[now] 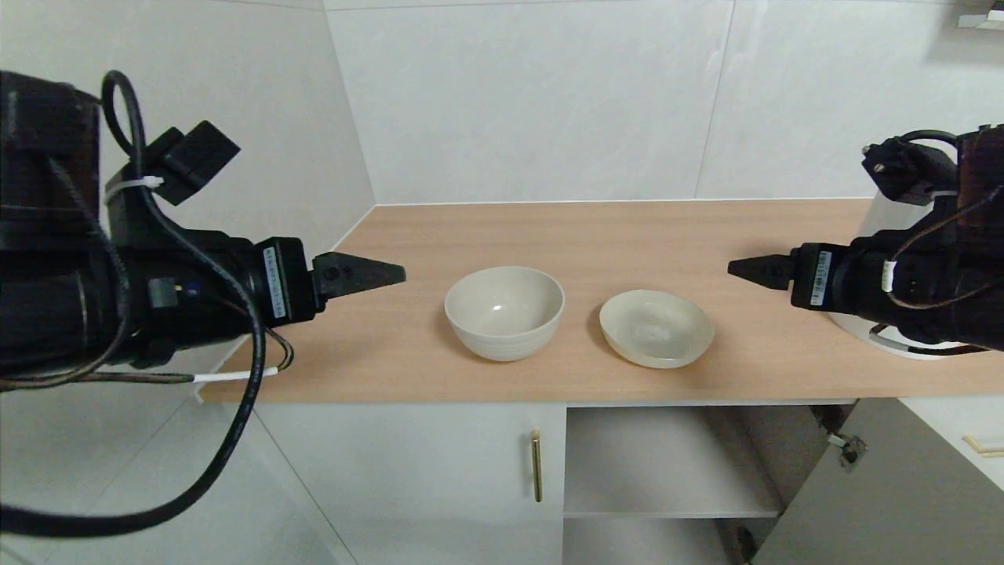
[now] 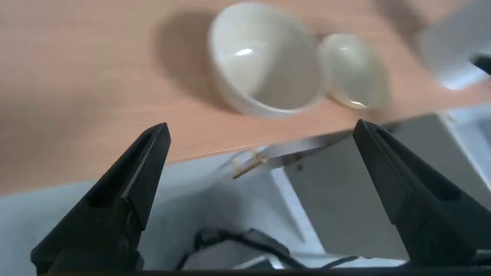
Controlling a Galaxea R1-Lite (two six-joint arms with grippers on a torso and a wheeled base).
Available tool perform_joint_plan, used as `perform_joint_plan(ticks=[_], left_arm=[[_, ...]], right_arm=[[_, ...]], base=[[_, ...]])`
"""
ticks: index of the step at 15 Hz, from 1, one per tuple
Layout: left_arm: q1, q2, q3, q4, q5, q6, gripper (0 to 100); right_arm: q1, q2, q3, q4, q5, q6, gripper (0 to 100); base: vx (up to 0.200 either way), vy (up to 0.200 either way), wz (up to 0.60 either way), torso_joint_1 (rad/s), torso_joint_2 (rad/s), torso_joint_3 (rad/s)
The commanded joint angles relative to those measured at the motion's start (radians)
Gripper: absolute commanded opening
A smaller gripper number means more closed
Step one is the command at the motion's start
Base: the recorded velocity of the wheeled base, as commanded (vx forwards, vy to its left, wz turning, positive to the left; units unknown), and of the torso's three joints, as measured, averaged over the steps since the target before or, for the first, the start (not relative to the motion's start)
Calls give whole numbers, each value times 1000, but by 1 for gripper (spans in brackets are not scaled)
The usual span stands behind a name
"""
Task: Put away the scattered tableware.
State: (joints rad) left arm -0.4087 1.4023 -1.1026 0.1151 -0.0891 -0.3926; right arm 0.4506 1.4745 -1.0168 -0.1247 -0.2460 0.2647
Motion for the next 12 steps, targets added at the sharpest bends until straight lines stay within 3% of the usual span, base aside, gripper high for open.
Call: perform_joint_plan(ticks=[1,2,3,4,6,12], left_arm=[[-5,142,-62,24,31,-45,100],[-33,236,-88,-46,94,-140,100],[-58,299,-115,-111,175,-210,100],[-78,345,-140,-147,250,-244,100],[-96,386,-155,-149,295,-249,100],[-96,477,-166,-147,310,-249,100]], right_arm=[[33,47,-3,-1,-24,1,100],[40,46,6,-3,-35,-1,100],[40,43,9,-3,-35,-1,100],[40,41,11,-3,-35,-1,100],[40,40,11,-3,-35,-1,100],[40,40,18,-4,-35,-4,100]], base=[[0,0,0,0,0,0],[0,0,0,0,0,0],[0,0,0,0,0,0],[0,0,0,0,0,0],[0,0,0,0,0,0],[0,0,0,0,0,0]])
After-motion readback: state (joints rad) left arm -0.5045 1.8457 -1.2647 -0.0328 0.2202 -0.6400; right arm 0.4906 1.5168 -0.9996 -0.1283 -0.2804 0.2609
